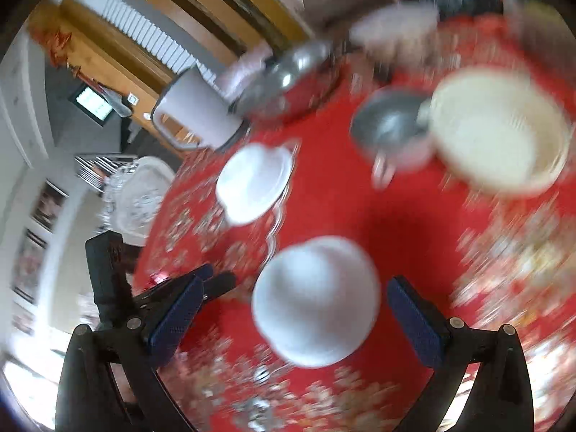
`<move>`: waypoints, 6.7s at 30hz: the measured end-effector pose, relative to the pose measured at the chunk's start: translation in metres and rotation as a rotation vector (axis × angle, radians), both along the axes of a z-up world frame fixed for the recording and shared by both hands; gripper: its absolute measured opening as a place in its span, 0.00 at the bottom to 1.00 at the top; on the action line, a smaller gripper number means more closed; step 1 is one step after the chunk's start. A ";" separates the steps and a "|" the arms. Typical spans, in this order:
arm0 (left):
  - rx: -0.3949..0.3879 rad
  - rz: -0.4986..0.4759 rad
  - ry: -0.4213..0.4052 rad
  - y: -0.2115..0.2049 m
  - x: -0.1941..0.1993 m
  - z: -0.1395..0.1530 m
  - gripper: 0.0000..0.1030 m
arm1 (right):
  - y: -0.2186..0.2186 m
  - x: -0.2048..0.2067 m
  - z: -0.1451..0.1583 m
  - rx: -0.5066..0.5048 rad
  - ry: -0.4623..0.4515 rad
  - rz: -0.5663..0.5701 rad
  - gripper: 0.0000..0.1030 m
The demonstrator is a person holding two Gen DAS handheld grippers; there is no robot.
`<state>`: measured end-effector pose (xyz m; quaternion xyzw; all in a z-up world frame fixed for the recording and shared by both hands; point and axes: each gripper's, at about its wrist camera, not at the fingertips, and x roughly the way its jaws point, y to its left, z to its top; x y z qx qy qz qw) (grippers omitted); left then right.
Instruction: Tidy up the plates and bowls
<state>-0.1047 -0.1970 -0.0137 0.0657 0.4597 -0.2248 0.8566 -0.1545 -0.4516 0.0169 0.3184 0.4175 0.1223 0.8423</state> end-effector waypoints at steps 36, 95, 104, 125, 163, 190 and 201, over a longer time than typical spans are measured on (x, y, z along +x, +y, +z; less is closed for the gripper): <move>0.034 0.241 -0.096 0.135 0.031 0.050 0.82 | 0.074 0.030 0.037 0.252 -0.151 0.157 0.96; -0.112 0.308 0.424 0.128 0.153 -0.036 0.92 | 0.180 0.113 -0.071 0.462 0.264 0.207 0.99; -0.179 0.278 0.497 0.120 0.158 -0.038 0.93 | 0.162 0.107 -0.069 0.440 0.269 0.147 0.99; -0.416 -0.008 0.534 0.018 0.017 -0.014 0.92 | 0.029 -0.048 -0.053 0.457 0.196 -0.058 1.00; -0.214 -0.138 -0.246 0.068 -0.126 0.013 0.92 | 0.054 -0.049 -0.023 -0.143 0.111 -0.033 1.00; -0.334 0.518 -0.465 0.254 -0.111 0.033 0.92 | -0.151 -0.050 -0.060 -0.672 0.163 -0.404 1.00; -0.361 0.567 -0.440 0.271 -0.109 0.032 0.92 | -0.152 -0.049 -0.060 -0.673 0.163 -0.400 1.00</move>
